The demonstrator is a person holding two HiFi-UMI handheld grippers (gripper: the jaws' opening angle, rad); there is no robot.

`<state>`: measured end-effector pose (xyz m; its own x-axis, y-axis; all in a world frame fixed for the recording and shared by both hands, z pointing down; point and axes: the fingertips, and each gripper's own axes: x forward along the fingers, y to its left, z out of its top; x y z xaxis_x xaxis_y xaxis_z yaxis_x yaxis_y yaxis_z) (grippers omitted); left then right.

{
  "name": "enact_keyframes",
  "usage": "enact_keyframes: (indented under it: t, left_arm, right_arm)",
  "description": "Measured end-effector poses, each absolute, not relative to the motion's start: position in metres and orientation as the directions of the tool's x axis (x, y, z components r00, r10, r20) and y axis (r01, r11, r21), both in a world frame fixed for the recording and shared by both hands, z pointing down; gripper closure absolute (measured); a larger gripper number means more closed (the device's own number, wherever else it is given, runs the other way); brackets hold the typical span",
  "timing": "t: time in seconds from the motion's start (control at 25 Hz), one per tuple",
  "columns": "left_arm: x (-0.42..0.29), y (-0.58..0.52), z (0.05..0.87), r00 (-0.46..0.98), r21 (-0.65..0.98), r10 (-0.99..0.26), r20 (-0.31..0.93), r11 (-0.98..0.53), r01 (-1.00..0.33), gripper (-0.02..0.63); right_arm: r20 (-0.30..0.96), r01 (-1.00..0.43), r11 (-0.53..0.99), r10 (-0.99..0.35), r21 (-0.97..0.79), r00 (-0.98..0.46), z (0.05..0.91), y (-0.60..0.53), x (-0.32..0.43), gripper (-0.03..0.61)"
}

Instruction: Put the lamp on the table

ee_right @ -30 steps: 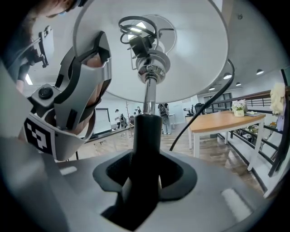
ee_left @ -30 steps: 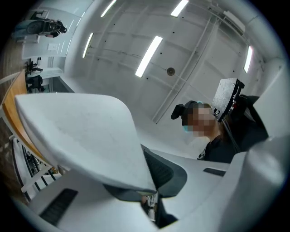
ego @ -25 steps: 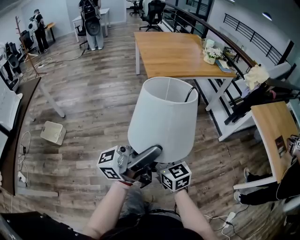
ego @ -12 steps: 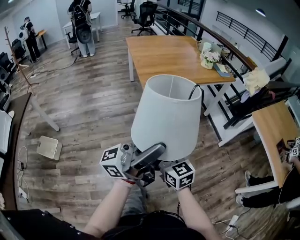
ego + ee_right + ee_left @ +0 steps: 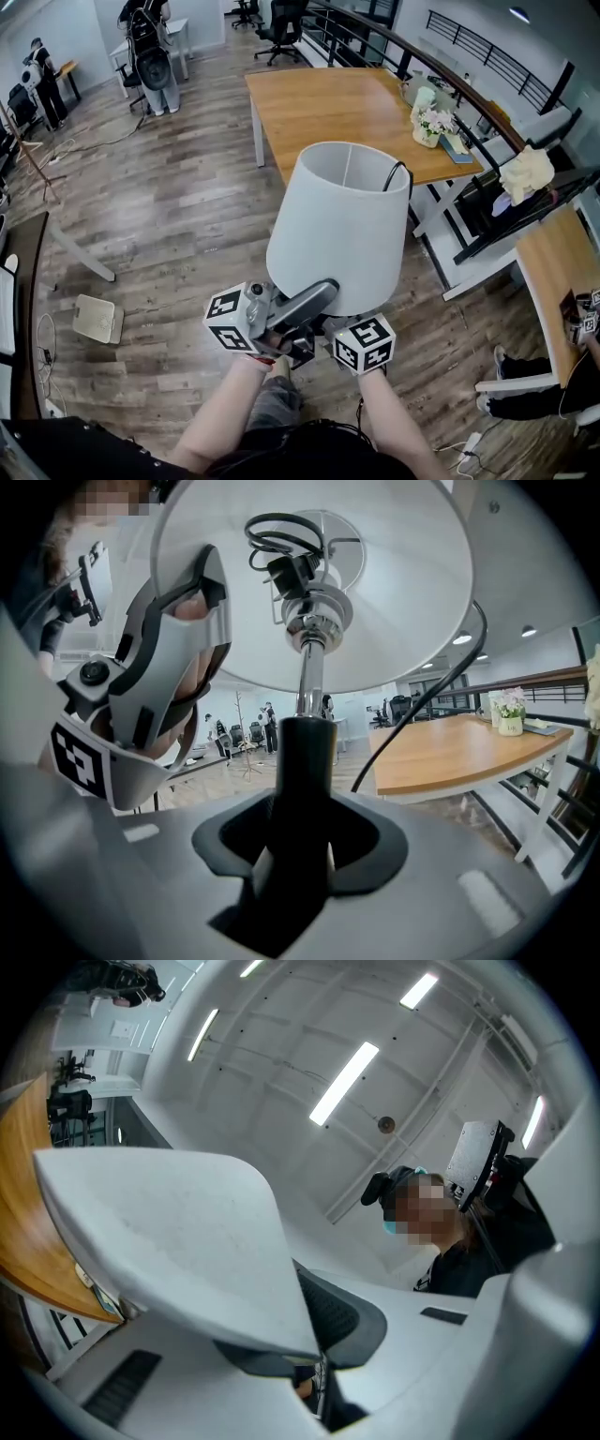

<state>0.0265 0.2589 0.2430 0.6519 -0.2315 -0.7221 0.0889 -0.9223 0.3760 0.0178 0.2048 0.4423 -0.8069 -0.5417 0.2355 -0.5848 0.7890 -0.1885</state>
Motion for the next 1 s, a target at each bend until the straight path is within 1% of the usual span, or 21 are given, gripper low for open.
enact_keyframes:
  t: [0.4, 0.72, 1.0]
  left_arm:
    - [-0.027, 0.182, 0.249, 0.647, 0.381, -0.227, -0.728, -0.918, 0.107, 0.603]
    - [-0.047, 0.148, 0.256, 0.637, 0.39, -0.23, -0.735, -0.913, 0.12, 0.603]
    - [-0.05, 0.111, 0.263, 0.641, 0.394, -0.228, -0.733, -0.91, 0.128, 0.603]
  right_arm:
    - [0.243, -0.603, 0.776, -0.559, -0.184, -0.793, 0.449, 0.13, -0.032, 0.41]
    - [0.259, -0.612, 0.77, -0.563, -0.181, -0.785, 0.457, 0.098, -0.048, 0.41]
    - [0.263, -0.615, 0.766, -0.565, -0.184, -0.782, 0.464, 0.061, -0.052, 0.41]
